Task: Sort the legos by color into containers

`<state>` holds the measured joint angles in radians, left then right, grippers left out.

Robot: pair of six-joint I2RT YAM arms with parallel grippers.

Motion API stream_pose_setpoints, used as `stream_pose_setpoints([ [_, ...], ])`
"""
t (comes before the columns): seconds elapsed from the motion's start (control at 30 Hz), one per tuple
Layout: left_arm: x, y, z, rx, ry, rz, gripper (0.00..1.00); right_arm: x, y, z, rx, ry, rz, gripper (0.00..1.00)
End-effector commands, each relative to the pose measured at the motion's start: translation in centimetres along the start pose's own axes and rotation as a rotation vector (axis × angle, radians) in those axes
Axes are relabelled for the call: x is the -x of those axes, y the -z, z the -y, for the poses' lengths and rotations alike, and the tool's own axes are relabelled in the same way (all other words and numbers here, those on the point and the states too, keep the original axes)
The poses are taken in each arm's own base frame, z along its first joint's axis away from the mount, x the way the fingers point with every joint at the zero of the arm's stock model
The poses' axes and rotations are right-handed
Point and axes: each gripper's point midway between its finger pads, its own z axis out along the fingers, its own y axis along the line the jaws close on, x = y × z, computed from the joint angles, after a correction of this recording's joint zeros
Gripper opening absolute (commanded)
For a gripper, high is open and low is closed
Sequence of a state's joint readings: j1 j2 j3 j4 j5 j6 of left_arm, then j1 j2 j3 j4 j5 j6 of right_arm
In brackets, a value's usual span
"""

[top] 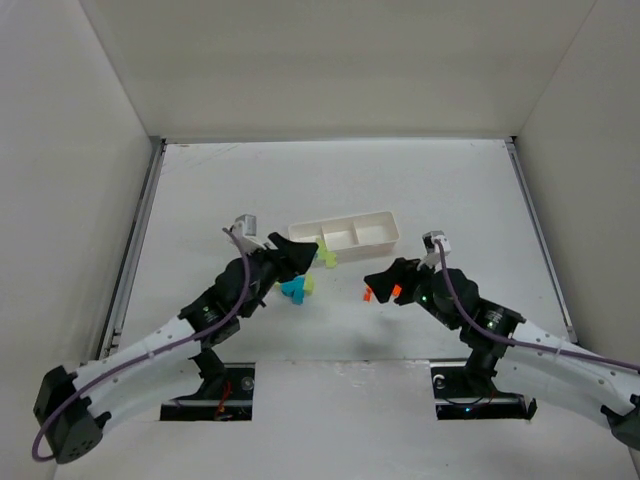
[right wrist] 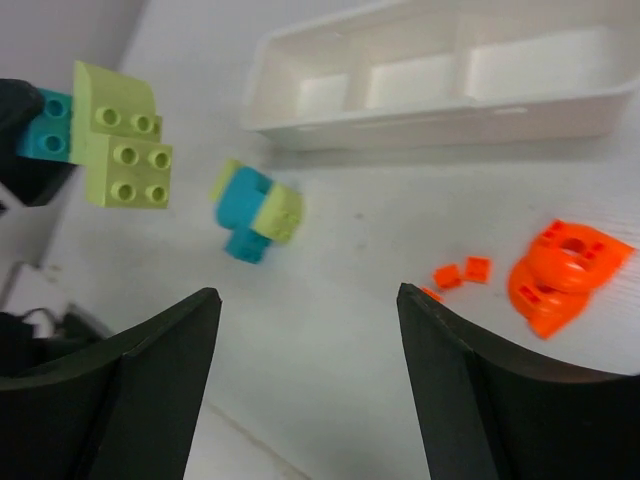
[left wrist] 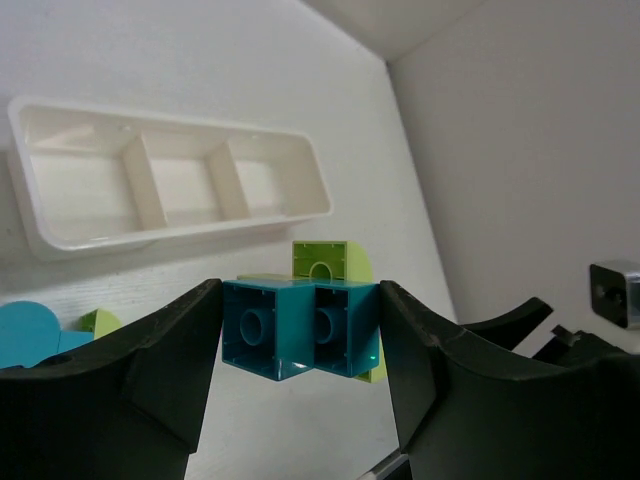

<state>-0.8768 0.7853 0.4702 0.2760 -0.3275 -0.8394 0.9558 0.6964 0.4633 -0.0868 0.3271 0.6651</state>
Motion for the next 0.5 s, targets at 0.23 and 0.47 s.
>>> stream_pose_setpoints([
  [0.23,0.1,2.4,0.4,-0.007,0.076,-0.068,0.47,7.5,2.9,-11.6,0.490,-0.182,0.120,0.86],
  [0.47,-0.3,2.7,1.0,-0.037,0.104,-0.082,0.47,5.5,0.9,-12.5,0.521,-0.171,0.054,0.87],
])
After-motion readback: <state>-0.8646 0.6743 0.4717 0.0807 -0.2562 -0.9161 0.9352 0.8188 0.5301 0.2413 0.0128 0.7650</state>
